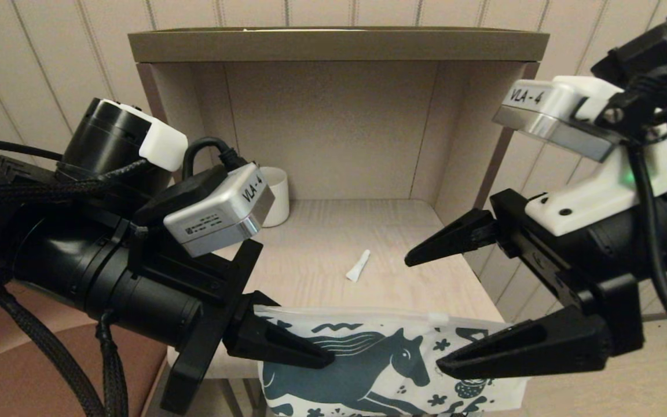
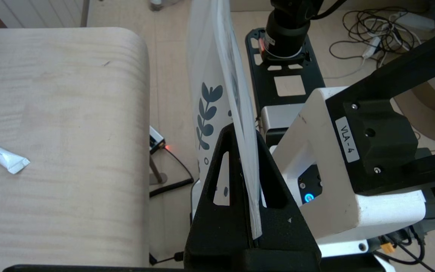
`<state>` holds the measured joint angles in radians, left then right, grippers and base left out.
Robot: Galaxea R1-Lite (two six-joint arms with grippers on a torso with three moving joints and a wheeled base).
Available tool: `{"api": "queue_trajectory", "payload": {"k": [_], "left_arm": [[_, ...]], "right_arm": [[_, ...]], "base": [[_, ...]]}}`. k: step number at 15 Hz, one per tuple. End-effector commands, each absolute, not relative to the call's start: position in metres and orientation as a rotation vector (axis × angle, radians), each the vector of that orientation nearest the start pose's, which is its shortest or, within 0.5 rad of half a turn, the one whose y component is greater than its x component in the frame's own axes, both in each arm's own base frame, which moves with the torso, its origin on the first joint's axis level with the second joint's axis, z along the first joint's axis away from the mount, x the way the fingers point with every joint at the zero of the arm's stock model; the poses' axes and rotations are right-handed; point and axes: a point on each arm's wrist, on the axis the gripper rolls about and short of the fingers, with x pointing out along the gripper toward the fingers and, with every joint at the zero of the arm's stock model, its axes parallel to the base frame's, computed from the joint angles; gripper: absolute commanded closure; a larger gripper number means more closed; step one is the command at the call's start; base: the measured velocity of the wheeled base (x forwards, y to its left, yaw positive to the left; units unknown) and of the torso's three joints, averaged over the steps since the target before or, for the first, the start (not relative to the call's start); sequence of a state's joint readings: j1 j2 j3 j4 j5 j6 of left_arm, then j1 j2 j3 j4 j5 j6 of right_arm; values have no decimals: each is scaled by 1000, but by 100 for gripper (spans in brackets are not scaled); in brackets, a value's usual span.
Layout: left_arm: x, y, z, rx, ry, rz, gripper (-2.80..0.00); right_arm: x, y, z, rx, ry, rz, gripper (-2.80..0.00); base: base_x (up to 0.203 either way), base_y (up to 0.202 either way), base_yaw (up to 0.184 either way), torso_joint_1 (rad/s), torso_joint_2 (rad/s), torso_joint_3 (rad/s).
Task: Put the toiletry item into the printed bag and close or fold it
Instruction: Open the storage bag
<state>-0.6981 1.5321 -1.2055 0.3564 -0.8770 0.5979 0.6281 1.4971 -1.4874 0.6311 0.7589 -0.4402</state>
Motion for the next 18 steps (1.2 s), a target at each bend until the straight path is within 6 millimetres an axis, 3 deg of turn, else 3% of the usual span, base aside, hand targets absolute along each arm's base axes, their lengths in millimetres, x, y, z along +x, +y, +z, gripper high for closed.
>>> {"api": "queue_trajectory", "payload": {"k": [1, 18], "left_arm": [[181, -175, 255, 380, 277, -1682, 0], [183, -176, 254, 383, 267, -1682, 0]], "right_arm": [[176, 148, 314, -309, 390, 1470, -280], [177, 148, 312, -319, 391, 1453, -280]], "base": [[0, 0, 0, 0, 0, 0], [0, 0, 0, 0, 0, 0]]}}
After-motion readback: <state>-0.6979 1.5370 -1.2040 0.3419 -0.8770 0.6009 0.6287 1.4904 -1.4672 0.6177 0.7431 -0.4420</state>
